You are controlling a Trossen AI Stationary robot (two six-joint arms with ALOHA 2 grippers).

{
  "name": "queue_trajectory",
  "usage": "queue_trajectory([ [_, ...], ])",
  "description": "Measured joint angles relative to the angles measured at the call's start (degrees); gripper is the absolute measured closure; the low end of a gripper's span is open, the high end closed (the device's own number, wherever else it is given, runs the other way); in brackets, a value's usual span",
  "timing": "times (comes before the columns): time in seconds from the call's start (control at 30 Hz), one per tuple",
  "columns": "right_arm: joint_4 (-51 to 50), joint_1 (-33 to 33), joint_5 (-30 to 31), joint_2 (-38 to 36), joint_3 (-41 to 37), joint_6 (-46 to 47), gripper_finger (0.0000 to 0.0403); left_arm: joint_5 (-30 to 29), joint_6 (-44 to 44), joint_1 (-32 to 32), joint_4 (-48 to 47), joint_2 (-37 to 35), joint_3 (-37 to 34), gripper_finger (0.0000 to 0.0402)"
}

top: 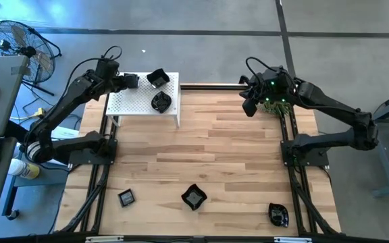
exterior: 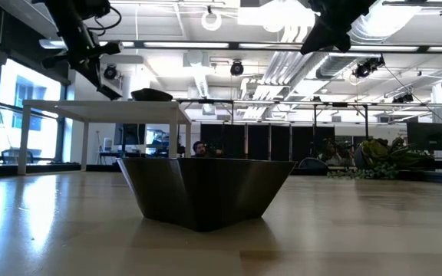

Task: Pick & Place Mini shaped plates
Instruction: Stack the black square plate on top of the other black square plates on the shelf

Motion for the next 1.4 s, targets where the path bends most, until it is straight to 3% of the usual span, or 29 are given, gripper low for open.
queue_trajectory([
  [0.47,0.0,0.0,-1.3,0.0,0.0,0.0,0.0399,-2.8,-0.2,0.0,-0.3,1.2,0.0,0.0401],
  [0.7,0.0,0.0,-1.3,0.0,0.0,0.0,0.0399,0.9,-3.8,0.0,0.1,1.2,0.0,0.0401],
  [0.83,0.0,0.0,-1.3,0.0,0.0,0.4,0.0401,-0.2,-12.0,-0.1,0.5,0.7,0.0,0.0401],
  [1.1,0.0,0.0,-2.6,0.0,0.0,0.4,0.0401,-10.5,-32.5,-5.4,1.3,-0.2,0.0,0.0401],
  [1.23,0.4,0.0,-2.8,0.0,0.0,0.0,0.0399,-17.8,-45.6,-8.9,1.5,-0.3,-0.5,0.0401],
  [1.4,0.8,0.0,-4.1,0.0,-0.1,-1.3,0.0401,-23.3,-65.9,-13.4,4.9,-0.2,-6.3,0.0401],
])
